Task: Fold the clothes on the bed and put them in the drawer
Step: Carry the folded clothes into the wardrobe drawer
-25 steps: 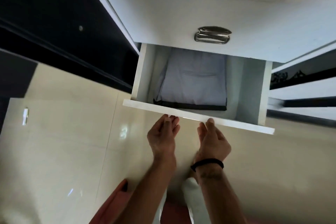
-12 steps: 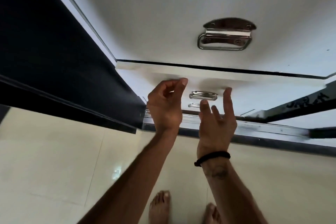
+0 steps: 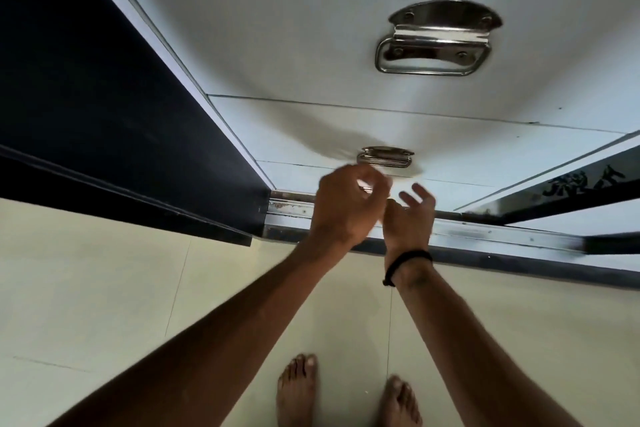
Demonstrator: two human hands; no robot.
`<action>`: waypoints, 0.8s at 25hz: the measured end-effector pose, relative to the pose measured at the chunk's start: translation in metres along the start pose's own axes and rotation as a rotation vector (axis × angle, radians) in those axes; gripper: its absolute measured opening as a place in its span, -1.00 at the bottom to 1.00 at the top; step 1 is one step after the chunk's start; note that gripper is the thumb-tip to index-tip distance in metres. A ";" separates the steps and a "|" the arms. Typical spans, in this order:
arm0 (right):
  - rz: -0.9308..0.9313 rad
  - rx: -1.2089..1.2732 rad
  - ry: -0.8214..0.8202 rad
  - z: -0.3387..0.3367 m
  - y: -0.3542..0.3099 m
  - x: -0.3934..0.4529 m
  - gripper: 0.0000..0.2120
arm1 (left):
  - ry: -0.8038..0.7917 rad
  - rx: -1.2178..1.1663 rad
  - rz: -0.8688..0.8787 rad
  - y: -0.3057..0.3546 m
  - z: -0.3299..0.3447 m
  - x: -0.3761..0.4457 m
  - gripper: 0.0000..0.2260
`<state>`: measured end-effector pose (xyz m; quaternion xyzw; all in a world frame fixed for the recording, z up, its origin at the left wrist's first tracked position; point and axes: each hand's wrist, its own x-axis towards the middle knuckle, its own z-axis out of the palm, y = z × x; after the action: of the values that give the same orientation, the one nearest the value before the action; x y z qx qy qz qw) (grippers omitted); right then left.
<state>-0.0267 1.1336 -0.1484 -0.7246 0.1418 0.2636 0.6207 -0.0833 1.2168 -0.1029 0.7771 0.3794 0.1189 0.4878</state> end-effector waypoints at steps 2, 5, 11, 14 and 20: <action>0.291 0.097 -0.113 0.013 0.027 0.041 -0.57 | -0.185 0.332 0.135 -0.028 0.013 -0.001 -0.78; 0.484 0.301 -0.129 0.036 0.058 0.088 -0.72 | -0.248 0.691 0.388 -0.060 0.015 0.013 -0.55; 0.505 0.455 -0.026 0.050 0.081 0.097 -0.90 | -0.264 0.762 0.526 -0.082 0.003 0.014 -0.43; 0.529 0.522 -0.016 0.043 0.076 0.097 -0.86 | -0.264 0.836 0.578 -0.085 -0.005 0.016 -0.40; 0.457 0.599 -0.222 0.026 0.061 0.063 -0.50 | -0.236 0.954 0.554 -0.086 -0.006 0.009 -0.29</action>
<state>-0.0122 1.1550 -0.2362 -0.4281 0.3024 0.4187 0.7416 -0.1215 1.2475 -0.1745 0.9902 0.1160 -0.0299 0.0721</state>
